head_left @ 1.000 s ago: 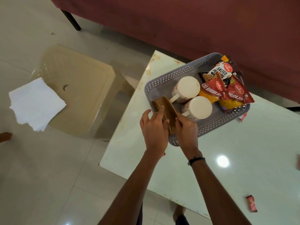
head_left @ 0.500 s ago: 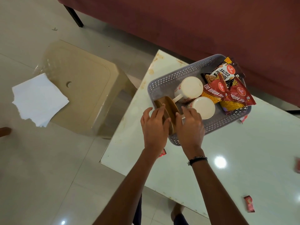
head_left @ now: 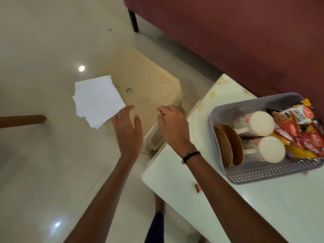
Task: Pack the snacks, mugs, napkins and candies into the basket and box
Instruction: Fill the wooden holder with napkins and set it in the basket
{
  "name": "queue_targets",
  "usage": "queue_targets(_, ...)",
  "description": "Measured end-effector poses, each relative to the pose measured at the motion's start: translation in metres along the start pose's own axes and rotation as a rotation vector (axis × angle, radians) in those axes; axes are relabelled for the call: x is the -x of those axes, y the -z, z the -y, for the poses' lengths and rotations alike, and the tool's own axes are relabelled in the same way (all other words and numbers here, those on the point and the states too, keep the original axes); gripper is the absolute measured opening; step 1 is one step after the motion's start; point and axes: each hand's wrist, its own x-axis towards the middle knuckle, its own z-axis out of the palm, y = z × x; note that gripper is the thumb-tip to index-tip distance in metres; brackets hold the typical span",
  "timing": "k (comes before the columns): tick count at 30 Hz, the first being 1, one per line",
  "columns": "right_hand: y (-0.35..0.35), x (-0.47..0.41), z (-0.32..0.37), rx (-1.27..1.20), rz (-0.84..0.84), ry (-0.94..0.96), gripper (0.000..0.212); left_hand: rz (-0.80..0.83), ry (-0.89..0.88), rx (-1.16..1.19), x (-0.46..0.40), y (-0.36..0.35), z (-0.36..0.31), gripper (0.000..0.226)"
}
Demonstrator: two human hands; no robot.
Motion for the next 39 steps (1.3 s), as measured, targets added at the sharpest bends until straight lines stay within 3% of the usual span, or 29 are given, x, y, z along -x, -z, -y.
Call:
queue_targets(3,-0.038,-0.03,0.036,-0.039,0.114,0.041,0.03,-0.099,0.001,-0.119,-0.04,0.025,0.041,0.029)
queue_targets(9,-0.092,-0.072,0.083,-0.14,0.208,-0.005,0.026,-0.128,0.067,-0.257,-0.086,0.054,0.098,0.036)
queue_targets(14,-0.121,-0.082,0.093,-0.195,0.221,-0.188,0.032,-0.189,0.411,-0.101,-0.093,0.059,0.127,0.039)
queue_targets(19,-0.137,-0.082,0.093,-0.195,0.143,-0.198,0.042,-0.163,0.761,0.235,-0.102,0.062,0.133,0.041)
queue_targets(28,-0.128,-0.09,0.085,-0.243,0.135,-0.265,0.039,-0.24,0.818,0.298,-0.087,0.068,0.124,0.022)
queue_targets(32,-0.12,-0.094,0.082,-0.232,0.155,-0.236,0.039,-0.18,0.858,0.317,-0.069,0.063,0.115,0.02)
queue_targets(35,-0.117,-0.098,0.078,-0.21,0.191,-0.213,0.037,-0.126,0.898,0.335,-0.065,0.06,0.116,0.025)
queue_targets(39,-0.12,-0.105,0.072,-0.145,0.188,-0.116,0.034,-0.158,0.894,0.291,-0.067,0.059,0.118,0.049)
